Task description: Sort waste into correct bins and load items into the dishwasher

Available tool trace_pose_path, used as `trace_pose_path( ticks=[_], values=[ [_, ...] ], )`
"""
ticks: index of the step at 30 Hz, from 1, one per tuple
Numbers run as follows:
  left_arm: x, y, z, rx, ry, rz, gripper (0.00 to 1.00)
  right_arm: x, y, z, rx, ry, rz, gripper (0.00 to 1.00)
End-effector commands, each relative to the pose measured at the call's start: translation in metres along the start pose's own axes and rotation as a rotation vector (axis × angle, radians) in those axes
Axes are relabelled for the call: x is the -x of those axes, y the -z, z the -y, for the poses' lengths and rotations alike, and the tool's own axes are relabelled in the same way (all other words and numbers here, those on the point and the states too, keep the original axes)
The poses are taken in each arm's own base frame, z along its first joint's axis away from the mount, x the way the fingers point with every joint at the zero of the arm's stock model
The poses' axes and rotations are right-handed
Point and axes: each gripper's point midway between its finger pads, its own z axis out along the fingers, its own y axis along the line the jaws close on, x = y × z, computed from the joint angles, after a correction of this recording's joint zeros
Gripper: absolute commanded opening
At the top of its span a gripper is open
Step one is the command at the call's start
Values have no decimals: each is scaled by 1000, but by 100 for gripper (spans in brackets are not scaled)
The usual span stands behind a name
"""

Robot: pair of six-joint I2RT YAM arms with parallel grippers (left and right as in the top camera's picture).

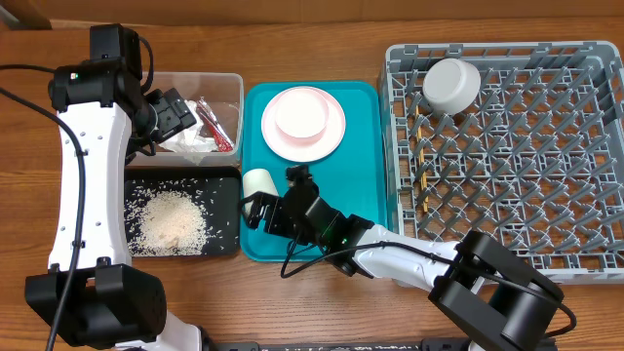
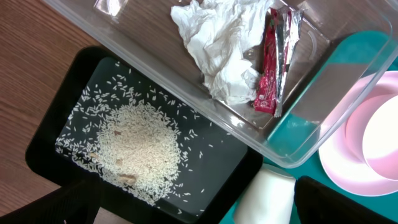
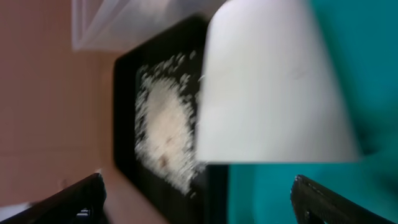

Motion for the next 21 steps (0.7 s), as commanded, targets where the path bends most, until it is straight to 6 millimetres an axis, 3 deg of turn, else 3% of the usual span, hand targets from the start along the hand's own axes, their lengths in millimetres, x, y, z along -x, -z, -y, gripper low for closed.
trace_pose_path(
  ticks=[1, 5, 11, 15, 21],
  values=[
    [6, 7, 1, -9, 5, 25, 100, -30, 6, -23, 107, -27, -180, 96],
    [6, 7, 1, -9, 4, 25, 100, -34, 6, -19, 82, -93, -200, 97],
    [6, 7, 1, -9, 4, 25, 100, -4, 2, 7, -38, -94, -7, 100],
    [6, 7, 1, -9, 4, 25, 100, 8, 2, 1, -15, -88, 52, 100],
    [6, 7, 1, -9, 4, 25, 100, 10, 2, -10, 28, -133, 57, 100]
  ],
)
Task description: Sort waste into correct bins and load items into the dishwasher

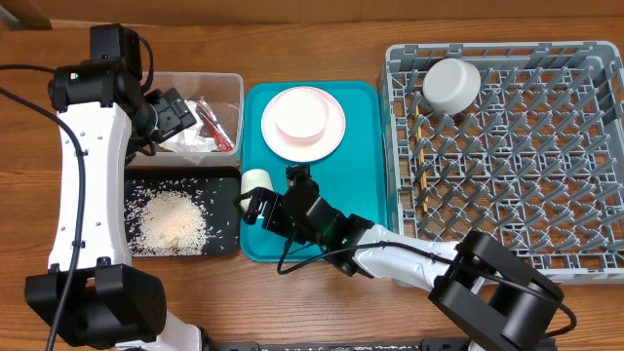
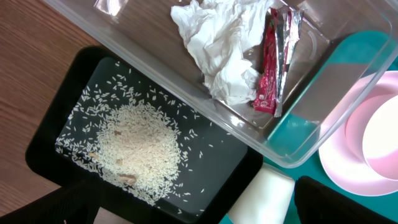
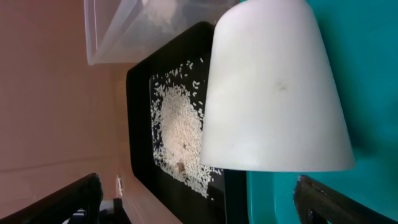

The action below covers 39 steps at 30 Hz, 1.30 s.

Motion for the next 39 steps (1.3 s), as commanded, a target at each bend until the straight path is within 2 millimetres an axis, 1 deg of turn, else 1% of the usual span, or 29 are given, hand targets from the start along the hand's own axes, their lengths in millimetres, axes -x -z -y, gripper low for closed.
trace_pose_path(
  ticks=[1, 2, 5, 9, 13, 15, 17, 21, 23, 25, 28, 32, 36, 39],
  values=[
    [6, 7, 1, -9, 5, 25, 100, 3, 2, -5, 9, -33, 26, 100],
    [6, 7, 1, -9, 4, 25, 100, 4, 2, -5, 7, -33, 30, 100],
    [6, 7, 0, -9, 5, 25, 100, 11, 3, 6, -41, -36, 78, 100],
    [6, 7, 1, -9, 4, 25, 100, 28, 6, 24, -124, -36, 185, 100],
    [6, 7, 1, -9, 4, 25, 100, 42, 10, 29, -145, -36, 257, 100],
    [6, 7, 1, -9, 4, 25, 100, 43, 10, 27, -139, -38, 263, 100],
    [6, 7, 1, -9, 4, 25, 100, 39, 8, 24, -121, -50, 236, 100],
    [6, 7, 1, -9, 4, 25, 100, 11, 3, 17, -83, -89, 71, 100],
    [6, 7, 1, -9, 4, 25, 100, -1, 3, 20, -92, -95, 6, 91],
    [6, 7, 1, -9, 4, 25, 100, -9, 4, 27, -117, -125, -32, 90],
    [6, 7, 1, -9, 4, 25, 100, -13, 4, 25, -112, -134, -44, 91],
    [6, 7, 1, -9, 4, 25, 100, -11, 2, 13, -71, -117, -10, 95],
    [6, 7, 1, -9, 4, 25, 100, -13, 1, 6, -52, -102, 22, 95],
    [6, 7, 1, -9, 4, 25, 100, -12, 0, 5, -58, -88, 72, 94]
  ],
)
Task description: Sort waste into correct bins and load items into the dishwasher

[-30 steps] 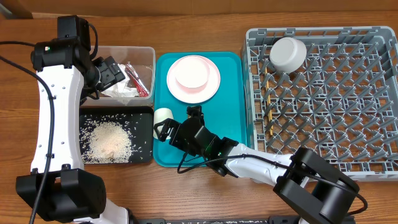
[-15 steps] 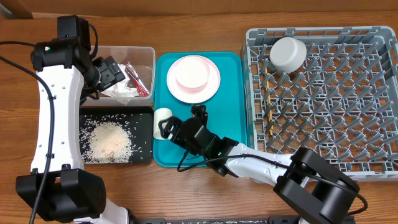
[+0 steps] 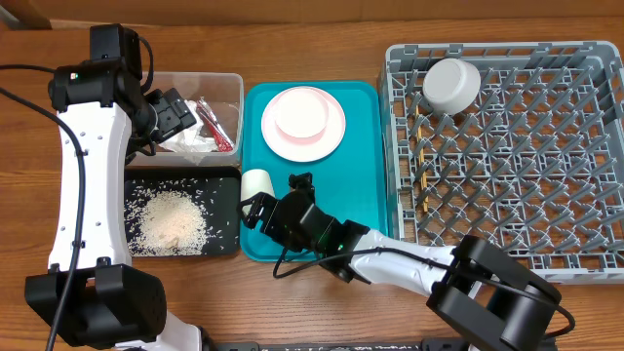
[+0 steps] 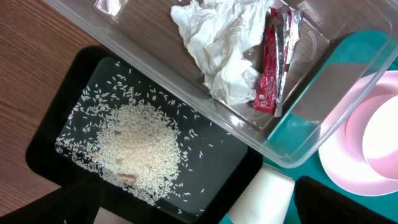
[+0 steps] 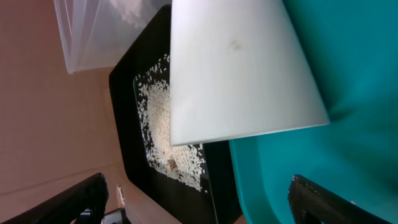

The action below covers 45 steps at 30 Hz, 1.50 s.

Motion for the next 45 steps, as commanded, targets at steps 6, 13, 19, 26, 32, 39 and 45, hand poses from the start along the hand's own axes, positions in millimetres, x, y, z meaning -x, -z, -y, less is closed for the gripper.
trace_pose_path(
  ticks=[6, 13, 19, 26, 32, 39, 45],
  values=[
    [6, 7, 1, -9, 4, 25, 100, 11, 2, -7, 10, 17, 138, 97],
    [6, 7, 1, -9, 4, 25, 100, 15, -9, -12, 64, 14, 168, 100],
    [6, 7, 1, -9, 4, 25, 100, 47, -4, -3, 32, 5, 287, 100],
    [6, 7, 1, -9, 4, 25, 100, 88, 3, -1, 5, 195, 364, 100],
    [6, 7, 1, -9, 4, 25, 100, 94, 2, -2, 21, 276, 293, 100],
    [6, 7, 1, -9, 4, 25, 100, 80, -2, -5, 56, 415, 181, 95],
    [6, 7, 1, -9, 4, 25, 100, 71, -3, -5, 64, 532, 133, 87]
  ],
)
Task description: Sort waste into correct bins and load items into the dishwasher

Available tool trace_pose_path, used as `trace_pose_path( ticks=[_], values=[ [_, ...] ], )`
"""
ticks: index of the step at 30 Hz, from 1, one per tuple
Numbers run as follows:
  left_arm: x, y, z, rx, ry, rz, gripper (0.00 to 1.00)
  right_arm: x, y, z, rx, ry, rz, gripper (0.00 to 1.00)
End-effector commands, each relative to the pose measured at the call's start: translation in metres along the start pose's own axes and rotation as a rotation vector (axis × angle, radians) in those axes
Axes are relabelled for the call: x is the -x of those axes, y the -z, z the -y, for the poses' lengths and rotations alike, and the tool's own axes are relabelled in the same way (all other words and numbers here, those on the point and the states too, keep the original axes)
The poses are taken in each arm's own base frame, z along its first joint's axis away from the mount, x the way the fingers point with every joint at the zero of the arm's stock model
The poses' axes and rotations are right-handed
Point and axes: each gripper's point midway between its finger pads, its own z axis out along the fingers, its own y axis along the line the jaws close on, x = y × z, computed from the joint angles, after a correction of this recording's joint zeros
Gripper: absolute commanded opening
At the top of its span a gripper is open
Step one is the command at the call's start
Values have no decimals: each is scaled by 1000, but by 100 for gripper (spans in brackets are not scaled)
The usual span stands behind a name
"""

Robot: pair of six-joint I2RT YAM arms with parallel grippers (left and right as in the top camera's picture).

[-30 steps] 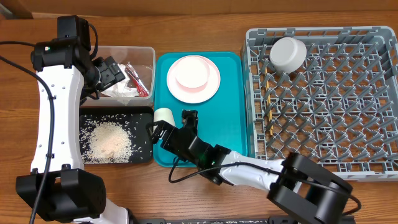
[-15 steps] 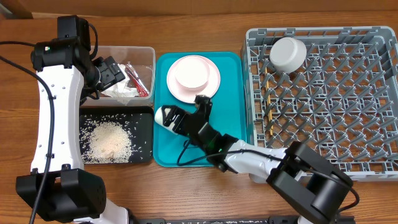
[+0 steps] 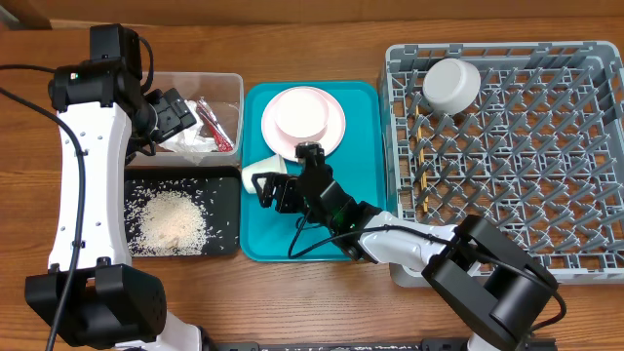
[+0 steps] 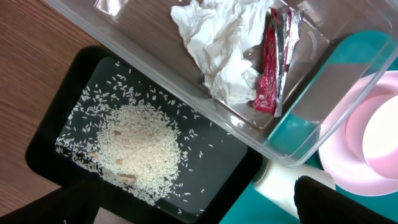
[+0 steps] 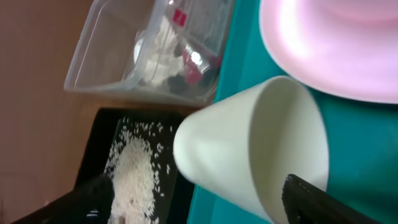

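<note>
A white cup (image 3: 261,173) lies on its side at the left edge of the teal tray (image 3: 361,185), its mouth turned toward the pink plate (image 3: 302,119). My right gripper (image 3: 281,190) is low beside it and open. In the right wrist view the cup (image 5: 249,149) sits between the spread fingers: one finger (image 5: 311,199) overlaps the rim, the other stands well clear. My left gripper (image 3: 168,109) hangs open above the clear bin (image 3: 200,122), nothing between its fingers. The left wrist view catches the cup (image 4: 286,183) at the bottom.
The clear bin holds crumpled tissue (image 4: 224,50) and a red wrapper (image 4: 268,74). A black tray (image 3: 226,200) of rice lies in front of it. The grey dish rack (image 3: 507,156) on the right carries an upturned bowl (image 3: 450,85) and some cutlery (image 3: 422,177).
The cup stood mouth down on the tray's left edge; now it lies tipped on its side, mouth toward the pink plate. My right gripper has shifted back and right. The left arm is unchanged.
At every earlier moment my open right gripper sat low against the mouth-down cup at the tray's left edge, shifting only slightly. Now the cup is on its side between the fingers. My left gripper has stayed open over the clear bin throughout.
</note>
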Motion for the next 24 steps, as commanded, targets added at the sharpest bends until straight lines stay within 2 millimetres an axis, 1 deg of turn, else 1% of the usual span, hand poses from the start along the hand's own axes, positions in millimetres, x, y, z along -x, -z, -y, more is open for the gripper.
trace_pose_path(
  ticks=[1, 5, 8, 11, 13, 14, 19, 24],
  values=[
    [6, 7, 1, -9, 4, 24, 100, -6, 0, -6, 38, 92, -41, 87],
    [6, 7, 1, -9, 4, 24, 100, -6, 0, -6, 40, 92, -42, 83],
    [6, 7, 1, -9, 4, 24, 100, -3, 0, -3, 27, 90, -28, 80],
    [6, 7, 1, -9, 4, 24, 100, 2, 0, 2, 9, 86, -15, 73],
    [6, 7, 1, -9, 4, 24, 100, 6, 0, 9, -13, 79, -7, 62],
    [6, 7, 1, -9, 4, 24, 100, 7, 0, 12, -25, 78, -3, 60],
    [6, 7, 1, -9, 4, 24, 100, 14, 1, 21, -71, 75, 32, 58],
    [6, 7, 1, -9, 4, 24, 100, 17, 1, 17, -53, 72, 44, 58]
  ],
)
